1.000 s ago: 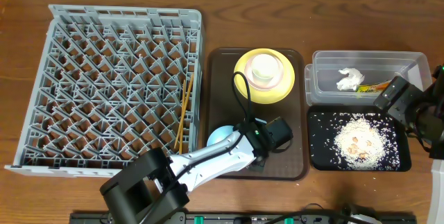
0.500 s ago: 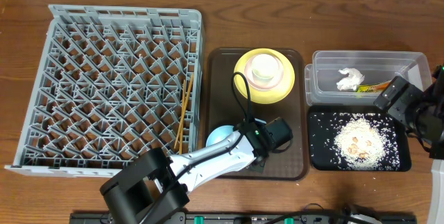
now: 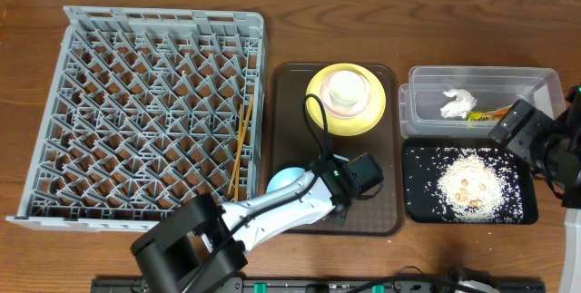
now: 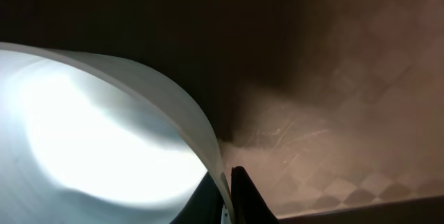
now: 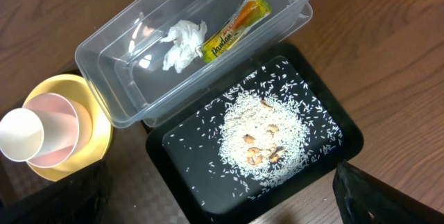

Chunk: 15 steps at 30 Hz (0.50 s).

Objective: Sort waste into correct bins and load items into the dishwasher
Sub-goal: 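Lift the bowl with the left gripper toward the dish rack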

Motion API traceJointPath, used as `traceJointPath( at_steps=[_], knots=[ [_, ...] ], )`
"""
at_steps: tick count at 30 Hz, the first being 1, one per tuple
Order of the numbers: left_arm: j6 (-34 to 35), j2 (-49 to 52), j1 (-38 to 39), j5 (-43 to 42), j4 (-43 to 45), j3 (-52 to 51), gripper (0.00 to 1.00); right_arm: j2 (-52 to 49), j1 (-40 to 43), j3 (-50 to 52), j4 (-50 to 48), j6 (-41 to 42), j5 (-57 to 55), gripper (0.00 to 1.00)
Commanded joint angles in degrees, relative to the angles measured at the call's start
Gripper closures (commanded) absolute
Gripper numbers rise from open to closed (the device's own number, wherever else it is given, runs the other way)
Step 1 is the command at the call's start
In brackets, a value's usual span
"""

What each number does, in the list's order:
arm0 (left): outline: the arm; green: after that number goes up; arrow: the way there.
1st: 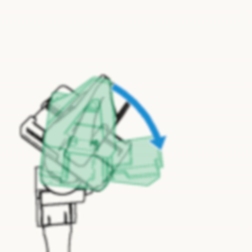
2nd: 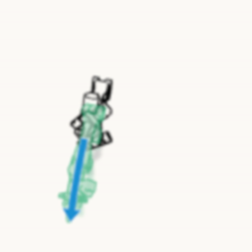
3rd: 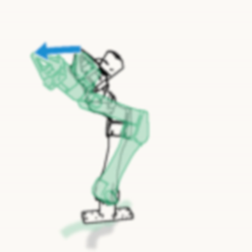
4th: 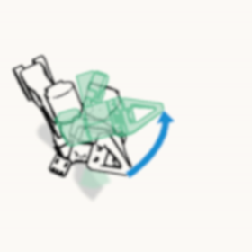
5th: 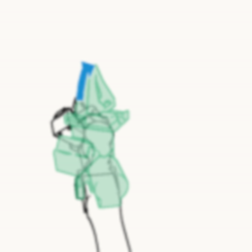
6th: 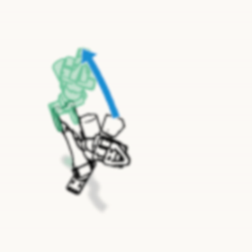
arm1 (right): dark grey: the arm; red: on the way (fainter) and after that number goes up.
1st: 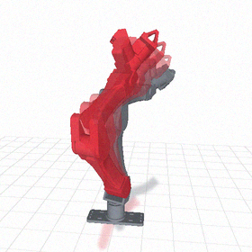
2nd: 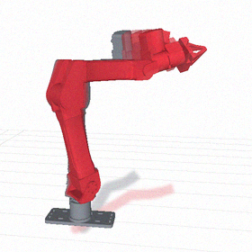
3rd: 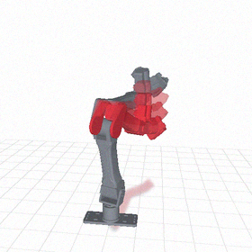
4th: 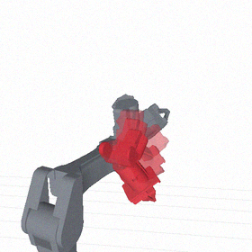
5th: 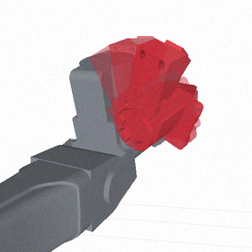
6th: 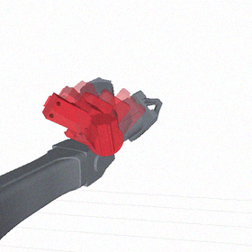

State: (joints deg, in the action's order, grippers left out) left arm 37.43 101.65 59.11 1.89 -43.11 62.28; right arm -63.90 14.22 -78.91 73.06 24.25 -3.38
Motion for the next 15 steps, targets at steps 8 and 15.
traceJointPath(
  at_steps=[8,15],
  knots=[
    [-3.19,-17.09,-0.50,-1.92,-0.92,6.40,0.92,0.13,-0.02,-0.20,0.07,-0.74,0.00,0.01],
    [-5.11,-30.67,-6.75,-6.60,-0.90,6.97,0.92,0.15,-0.02,-0.20,0.07,-0.74,0.00,0.01]
  ],
)
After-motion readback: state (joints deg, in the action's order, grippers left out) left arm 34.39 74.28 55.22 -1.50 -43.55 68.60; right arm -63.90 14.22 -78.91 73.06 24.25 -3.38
